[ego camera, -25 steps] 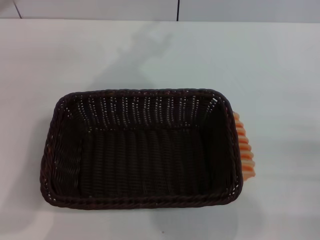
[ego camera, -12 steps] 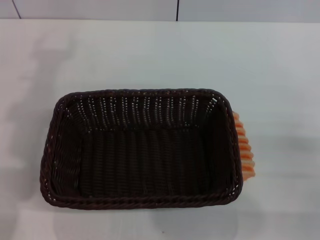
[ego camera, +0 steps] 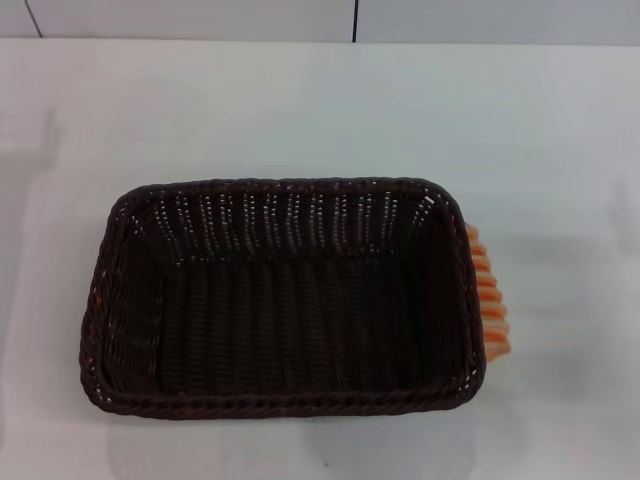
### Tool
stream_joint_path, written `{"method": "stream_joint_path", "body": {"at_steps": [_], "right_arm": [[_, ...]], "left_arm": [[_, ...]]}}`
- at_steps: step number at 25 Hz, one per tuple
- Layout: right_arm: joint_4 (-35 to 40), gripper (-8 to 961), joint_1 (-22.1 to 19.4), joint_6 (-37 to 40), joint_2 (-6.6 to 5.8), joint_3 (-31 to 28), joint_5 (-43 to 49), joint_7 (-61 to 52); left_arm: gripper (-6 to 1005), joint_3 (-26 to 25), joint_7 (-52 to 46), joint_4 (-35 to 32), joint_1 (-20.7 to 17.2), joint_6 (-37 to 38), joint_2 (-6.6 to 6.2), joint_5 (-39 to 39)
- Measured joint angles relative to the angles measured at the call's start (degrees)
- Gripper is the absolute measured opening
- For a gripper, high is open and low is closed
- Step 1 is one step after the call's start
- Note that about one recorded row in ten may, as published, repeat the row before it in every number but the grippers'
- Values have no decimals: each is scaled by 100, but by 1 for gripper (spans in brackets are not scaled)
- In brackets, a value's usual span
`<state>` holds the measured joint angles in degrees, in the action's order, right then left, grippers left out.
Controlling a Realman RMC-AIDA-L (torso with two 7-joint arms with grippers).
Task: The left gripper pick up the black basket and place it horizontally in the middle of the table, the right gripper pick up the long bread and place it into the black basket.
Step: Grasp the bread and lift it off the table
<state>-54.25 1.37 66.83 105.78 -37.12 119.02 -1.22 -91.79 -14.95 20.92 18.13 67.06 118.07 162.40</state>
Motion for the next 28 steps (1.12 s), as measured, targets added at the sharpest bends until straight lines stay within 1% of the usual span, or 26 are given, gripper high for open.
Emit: {"method": "stream_joint_path", "body": {"at_steps": [2,3,4,5,6,7,8,10,11,12,13,14,15,17,18,21,28], "right_arm": [[-755,688,-140,-948,-238,-293,16,155],[-1086,688,-205,-1471,-315,-502,18,225],[-1396,687,-265,-2101,-378,-747,19,310],[-1706,687,-314,-2781,-413,-1029,20,403],[-2040,686,-378,-3725,-408,-1428,22,539],[-2304,686,-422,-4555,-356,-1808,23,666],[-2485,686,-454,-5301,-272,-2103,34,787],[-2820,685,-537,-6720,13,-2793,131,1031],[-3111,684,-594,-8021,415,-3504,466,1157],[-3111,684,-594,-8021,415,-3504,466,1157],[-3275,684,-597,-8809,697,-3934,742,1178],[-3356,683,-583,-9250,867,-4178,938,1197],[-3461,683,-554,-9794,1070,-4461,1184,1226],[-3617,682,-487,-10491,1300,-4771,1462,1269],[-3677,682,-446,-10763,1335,-4822,1511,1271],[-3710,683,-328,-11124,1304,-4782,1318,1278],[-3892,684,-198,-11574,1311,-4551,1277,1261]], "left_arm": [[735,-23,119,-57,-7,35,1,-9],[735,-35,183,-90,-8,50,1,-8],[735,-44,214,-108,-6,60,1,-13],[735,-52,249,-124,-2,66,1,-9],[735,-60,284,-145,7,66,1,-10],[735,-63,311,-162,20,58,0,-9],[735,-67,342,-188,42,39,-1,-12],[735,-75,387,-225,73,8,-5,-18],[735,-79,408,-236,87,-5,-6,-20],[735,-83,431,-245,102,-22,-7,-21],[735,-84,449,-253,116,-29,-7,-21],[735,-84,472,-267,135,-36,-5,-20],[735,-84,491,-284,153,-43,-3,-20],[735,-85,518,-308,185,-55,-2,-21],[735,-85,528,-308,198,-61,-2,-20],[735,-85,554,-338,214,-79,-2,-20],[736,-77,590,-375,244,-77,-4,12]]}}
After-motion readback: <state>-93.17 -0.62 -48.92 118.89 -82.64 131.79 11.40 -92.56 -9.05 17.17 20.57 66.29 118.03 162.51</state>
